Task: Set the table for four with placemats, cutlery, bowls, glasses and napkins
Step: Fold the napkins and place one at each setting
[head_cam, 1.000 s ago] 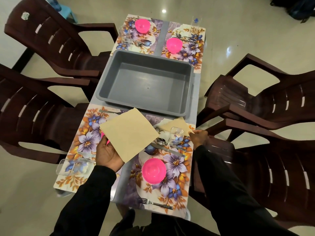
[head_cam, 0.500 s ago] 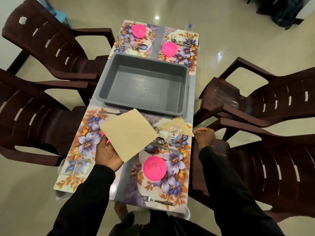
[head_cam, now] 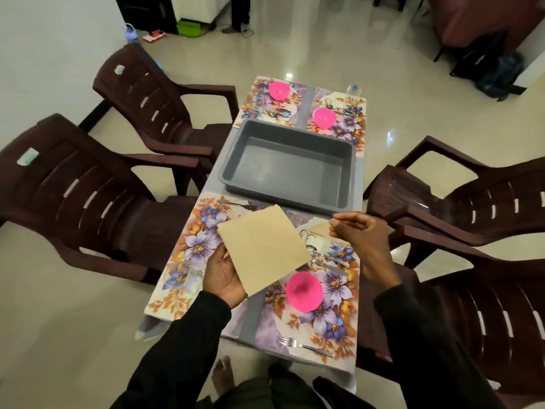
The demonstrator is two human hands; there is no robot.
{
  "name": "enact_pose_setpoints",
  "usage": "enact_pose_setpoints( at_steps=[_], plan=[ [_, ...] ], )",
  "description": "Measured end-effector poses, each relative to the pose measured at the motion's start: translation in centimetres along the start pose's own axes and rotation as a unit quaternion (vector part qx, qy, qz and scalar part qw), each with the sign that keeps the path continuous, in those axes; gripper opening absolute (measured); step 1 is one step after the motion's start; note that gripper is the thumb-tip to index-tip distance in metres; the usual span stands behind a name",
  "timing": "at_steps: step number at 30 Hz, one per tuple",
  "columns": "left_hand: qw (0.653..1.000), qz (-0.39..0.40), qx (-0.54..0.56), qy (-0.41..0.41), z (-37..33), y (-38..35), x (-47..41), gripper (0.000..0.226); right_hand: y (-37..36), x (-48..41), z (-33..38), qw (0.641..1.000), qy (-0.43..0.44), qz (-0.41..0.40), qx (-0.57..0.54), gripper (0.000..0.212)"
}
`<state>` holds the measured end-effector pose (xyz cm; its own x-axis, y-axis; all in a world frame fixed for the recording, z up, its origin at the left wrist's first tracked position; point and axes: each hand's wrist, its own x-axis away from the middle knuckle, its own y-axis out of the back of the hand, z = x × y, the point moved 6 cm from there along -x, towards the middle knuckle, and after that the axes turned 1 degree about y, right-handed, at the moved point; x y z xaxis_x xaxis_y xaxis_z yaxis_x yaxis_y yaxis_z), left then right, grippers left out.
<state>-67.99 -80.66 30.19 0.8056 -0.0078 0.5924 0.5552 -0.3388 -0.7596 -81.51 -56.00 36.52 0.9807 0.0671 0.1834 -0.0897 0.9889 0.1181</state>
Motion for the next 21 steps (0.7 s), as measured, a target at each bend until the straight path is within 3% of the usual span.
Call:
enact_pose_setpoints(
  at_steps=[4, 9, 15, 18, 21],
  plan=[
    [0.999, 0.031, -0.006, 0.022, -0.8, 1.4, 3.1, 0.053, -6.4, 3.7, 0.9, 0.991, 0.051, 0.049, 0.117, 0.016],
    [0.997, 0.061, 0.005, 0.043, -2.0, 3.7, 6.7, 0.052, -11.3, 7.6, 0.1, 0.987, 0.032, 0.064, 0.146, 0.035],
    [0.998, 0.036, -0.023, 0.053, -3.0, 8.2, 9.3, 0.059, -14.7, 11.7, -0.1, 0.989, 0.030, 0.070, 0.124, 0.033],
    [0.996, 0.056, 0.026, 0.066, -2.9, 8.8, 11.0, 0.053, -16.2, 13.4, -0.4, 0.981, 0.049, 0.080, 0.171, 0.034],
    [0.996, 0.071, 0.045, 0.040, -3.2, 8.7, 12.6, 0.052, -16.8, 14.9, 0.4, 0.972, 0.108, 0.039, 0.206, 0.016]
  ],
)
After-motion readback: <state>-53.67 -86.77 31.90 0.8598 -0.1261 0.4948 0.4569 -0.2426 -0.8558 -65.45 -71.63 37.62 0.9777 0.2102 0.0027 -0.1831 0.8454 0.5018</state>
